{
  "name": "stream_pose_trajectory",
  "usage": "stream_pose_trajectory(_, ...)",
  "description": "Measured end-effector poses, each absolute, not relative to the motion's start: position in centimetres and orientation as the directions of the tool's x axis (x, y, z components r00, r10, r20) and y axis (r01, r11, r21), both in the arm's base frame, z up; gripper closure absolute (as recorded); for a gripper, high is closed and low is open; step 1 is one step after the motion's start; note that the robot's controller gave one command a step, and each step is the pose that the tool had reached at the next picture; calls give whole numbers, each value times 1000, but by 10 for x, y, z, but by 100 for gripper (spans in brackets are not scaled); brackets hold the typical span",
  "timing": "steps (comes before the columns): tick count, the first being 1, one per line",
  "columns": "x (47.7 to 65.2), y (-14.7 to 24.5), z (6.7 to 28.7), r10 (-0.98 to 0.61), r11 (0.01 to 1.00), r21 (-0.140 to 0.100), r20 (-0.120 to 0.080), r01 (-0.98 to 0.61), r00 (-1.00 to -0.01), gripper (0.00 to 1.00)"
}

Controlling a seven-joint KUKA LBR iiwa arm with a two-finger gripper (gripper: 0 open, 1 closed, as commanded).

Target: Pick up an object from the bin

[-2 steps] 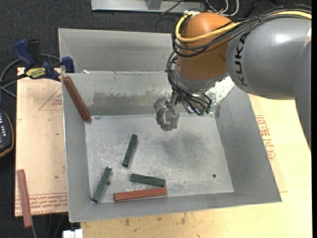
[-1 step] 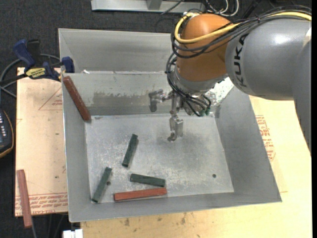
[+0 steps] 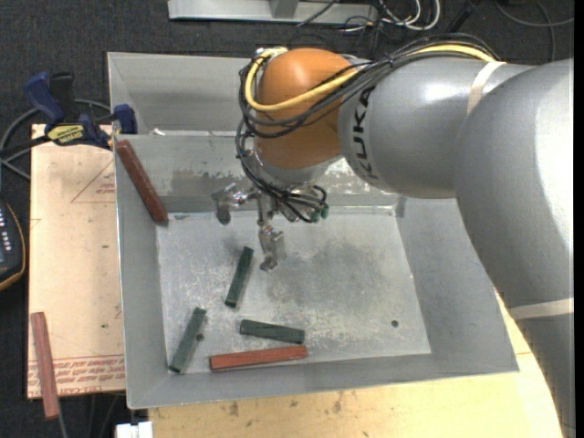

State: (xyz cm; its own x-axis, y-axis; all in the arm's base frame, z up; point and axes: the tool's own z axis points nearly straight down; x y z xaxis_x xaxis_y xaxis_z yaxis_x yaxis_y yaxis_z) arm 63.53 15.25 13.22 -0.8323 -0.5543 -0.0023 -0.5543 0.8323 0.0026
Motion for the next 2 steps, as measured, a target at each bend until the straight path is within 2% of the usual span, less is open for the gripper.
stream_pose_trajectory(1, 559, 127, 74, -671, 742, 3, 1, -671, -742, 0)
stream_pose_trajectory(2, 574, 169, 78, -712, 702, -1, -7, -712, -702, 0)
